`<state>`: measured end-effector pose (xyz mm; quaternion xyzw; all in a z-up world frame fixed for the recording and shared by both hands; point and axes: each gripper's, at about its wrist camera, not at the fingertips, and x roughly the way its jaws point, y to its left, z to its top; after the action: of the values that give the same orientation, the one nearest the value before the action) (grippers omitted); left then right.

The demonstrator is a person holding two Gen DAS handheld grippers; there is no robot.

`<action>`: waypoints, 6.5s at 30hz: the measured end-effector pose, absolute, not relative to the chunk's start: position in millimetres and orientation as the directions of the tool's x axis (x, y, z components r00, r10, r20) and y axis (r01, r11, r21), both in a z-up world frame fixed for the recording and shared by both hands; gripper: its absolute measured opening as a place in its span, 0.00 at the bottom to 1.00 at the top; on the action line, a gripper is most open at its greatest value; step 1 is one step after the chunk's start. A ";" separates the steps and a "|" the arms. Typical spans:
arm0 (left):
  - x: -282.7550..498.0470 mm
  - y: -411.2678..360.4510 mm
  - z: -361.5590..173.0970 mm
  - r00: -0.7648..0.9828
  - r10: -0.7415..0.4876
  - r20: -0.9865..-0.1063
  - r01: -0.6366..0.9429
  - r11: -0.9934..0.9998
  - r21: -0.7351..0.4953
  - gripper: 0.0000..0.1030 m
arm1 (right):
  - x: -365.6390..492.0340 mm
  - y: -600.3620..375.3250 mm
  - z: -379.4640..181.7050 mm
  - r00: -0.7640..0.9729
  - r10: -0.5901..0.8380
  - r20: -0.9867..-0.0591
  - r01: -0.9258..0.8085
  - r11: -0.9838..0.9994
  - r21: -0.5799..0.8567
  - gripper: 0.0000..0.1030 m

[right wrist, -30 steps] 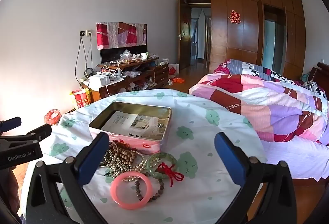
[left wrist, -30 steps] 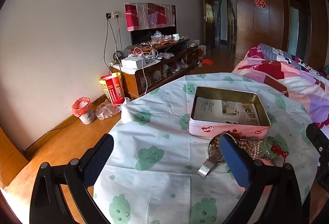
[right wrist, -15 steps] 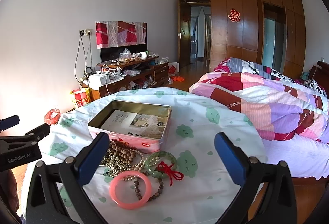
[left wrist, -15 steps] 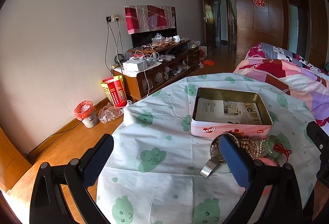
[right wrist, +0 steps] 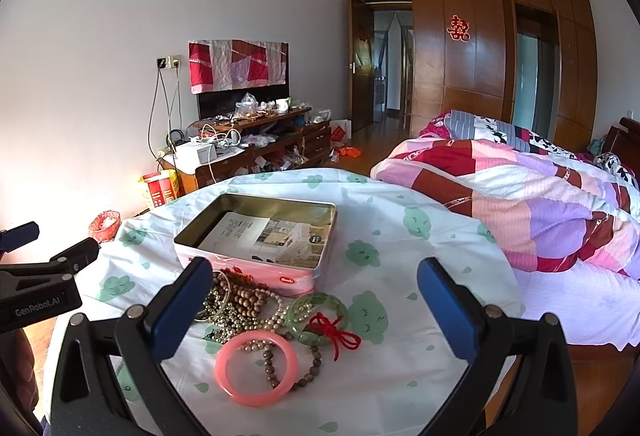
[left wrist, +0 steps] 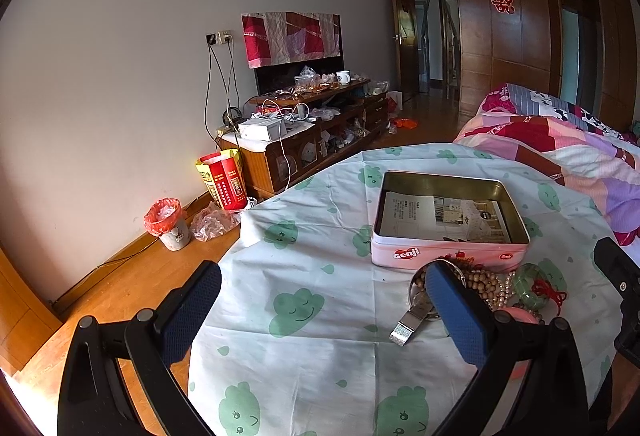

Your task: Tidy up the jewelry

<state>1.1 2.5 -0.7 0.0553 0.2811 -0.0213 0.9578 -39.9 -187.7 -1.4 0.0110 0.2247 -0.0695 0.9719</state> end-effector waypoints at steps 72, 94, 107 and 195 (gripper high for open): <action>29.3 -42.0 -82.8 0.716 -0.100 -0.691 0.256 0.958 0.126 0.65 | -7.0 -231.9 -63.9 0.795 -0.106 -0.597 0.154 0.988 0.030 0.91; 21.8 -34.9 -74.8 0.691 -0.236 -0.684 0.348 0.937 0.028 0.16 | -3.7 -225.5 -68.2 0.790 -0.119 -0.602 0.143 0.990 -0.008 0.91; 22.8 -15.1 -43.2 0.735 -0.243 -0.633 0.316 0.949 0.004 0.16 | 3.2 -242.2 -69.1 0.764 -0.082 -0.640 0.124 0.992 0.022 0.67; 159.1 -61.4 -15.3 0.785 -0.160 -0.599 0.300 0.943 0.141 0.16 | 127.0 -217.2 -14.1 0.797 0.088 -0.598 -0.106 0.994 0.006 0.04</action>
<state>159.1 -61.4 -15.3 0.1151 0.3042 -0.1229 0.9376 127.0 -217.2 -14.1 -0.0138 0.3145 0.0512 0.9478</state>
